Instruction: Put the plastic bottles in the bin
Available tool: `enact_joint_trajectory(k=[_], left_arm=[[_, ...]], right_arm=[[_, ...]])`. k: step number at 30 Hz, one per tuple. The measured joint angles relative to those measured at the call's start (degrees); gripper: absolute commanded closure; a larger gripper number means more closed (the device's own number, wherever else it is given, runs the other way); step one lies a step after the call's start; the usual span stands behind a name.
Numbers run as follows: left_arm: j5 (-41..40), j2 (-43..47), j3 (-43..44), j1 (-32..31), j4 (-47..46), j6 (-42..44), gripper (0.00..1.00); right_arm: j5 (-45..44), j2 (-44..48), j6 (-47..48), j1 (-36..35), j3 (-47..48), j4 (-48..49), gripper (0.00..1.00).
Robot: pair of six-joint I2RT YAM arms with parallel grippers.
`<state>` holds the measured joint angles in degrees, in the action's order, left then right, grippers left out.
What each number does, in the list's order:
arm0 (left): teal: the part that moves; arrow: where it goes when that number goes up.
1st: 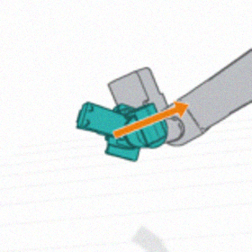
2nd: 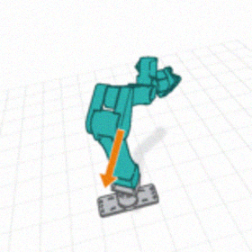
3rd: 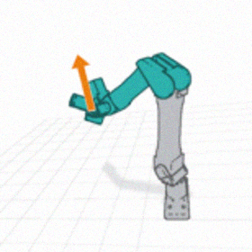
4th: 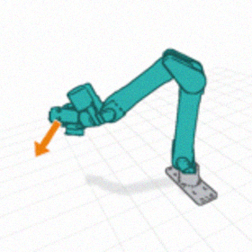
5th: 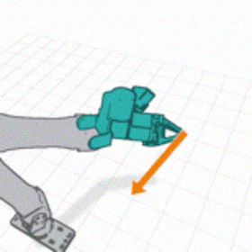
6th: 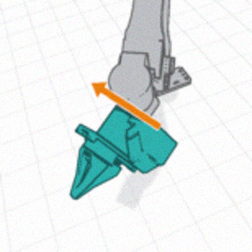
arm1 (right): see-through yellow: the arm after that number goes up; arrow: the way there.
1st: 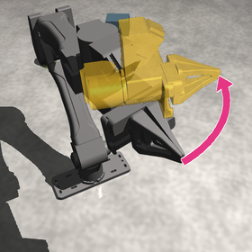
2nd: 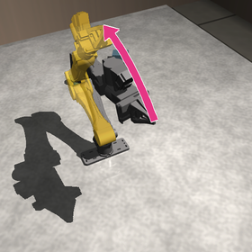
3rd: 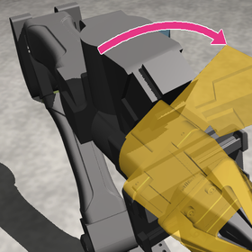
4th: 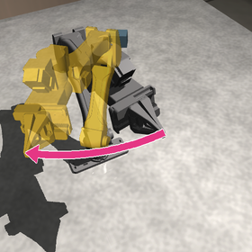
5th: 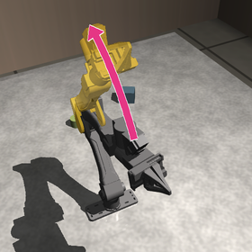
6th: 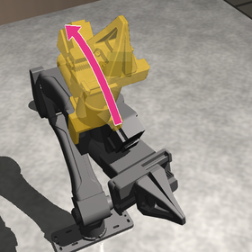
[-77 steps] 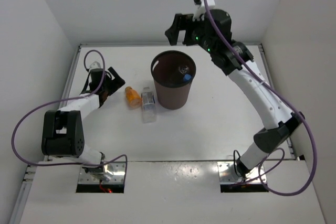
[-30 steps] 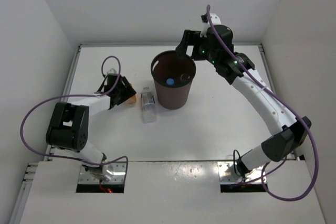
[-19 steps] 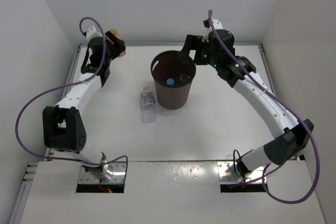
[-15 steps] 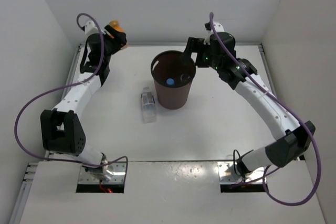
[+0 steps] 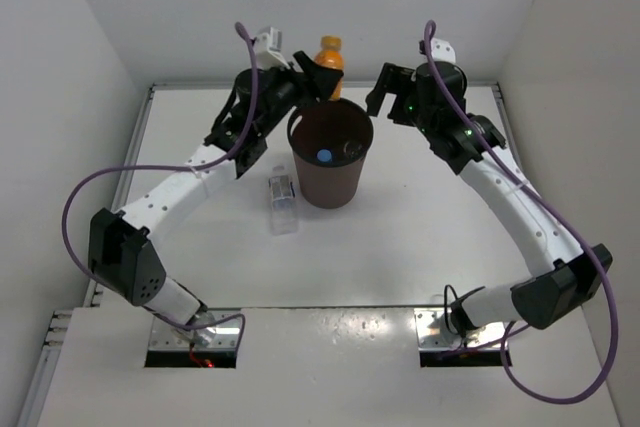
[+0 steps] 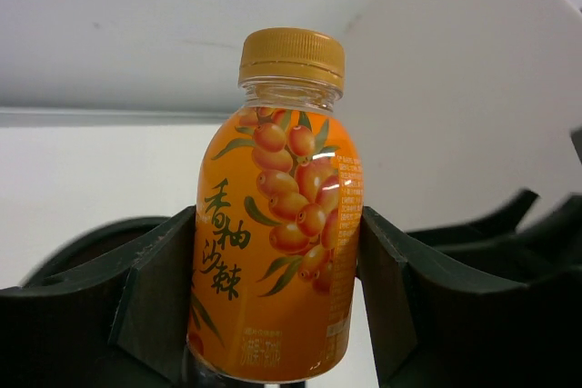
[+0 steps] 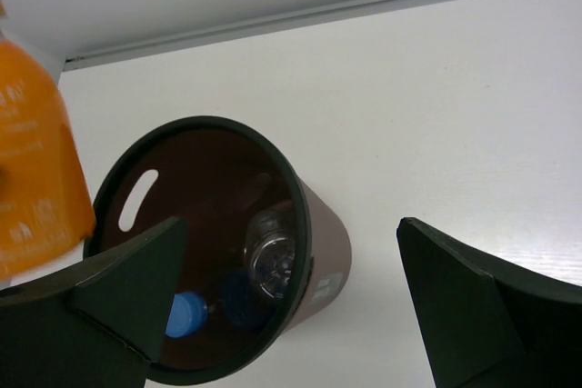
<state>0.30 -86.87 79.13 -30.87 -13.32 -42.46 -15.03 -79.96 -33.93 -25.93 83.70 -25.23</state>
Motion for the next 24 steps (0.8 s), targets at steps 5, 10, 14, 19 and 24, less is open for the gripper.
enact_joint_trajectory(k=[5,10,14,19,24], left_arm=[[-0.2,0.33,-3.32,-3.89,0.22,-0.24,0.62],[-0.98,0.55,-8.46,-3.96,2.51,-0.74,0.32],[-1.01,0.55,-8.59,-3.93,2.64,-1.01,0.0],[-1.14,0.02,-1.9,-3.93,3.56,0.04,0.0],[-3.45,-2.1,10.56,-3.54,3.72,2.97,0.0]], right_arm=[[-0.87,0.42,-1.05,0.5,-0.72,-0.7,0.0],[-1.11,2.03,-1.64,1.07,-2.32,-1.01,0.0],[-1.29,3.21,-2.27,1.49,-2.97,-1.22,0.0],[-1.05,3.43,-3.3,1.77,-3.37,-1.25,0.0],[-0.81,3.43,-4.09,2.16,-4.26,-1.22,0.0]])
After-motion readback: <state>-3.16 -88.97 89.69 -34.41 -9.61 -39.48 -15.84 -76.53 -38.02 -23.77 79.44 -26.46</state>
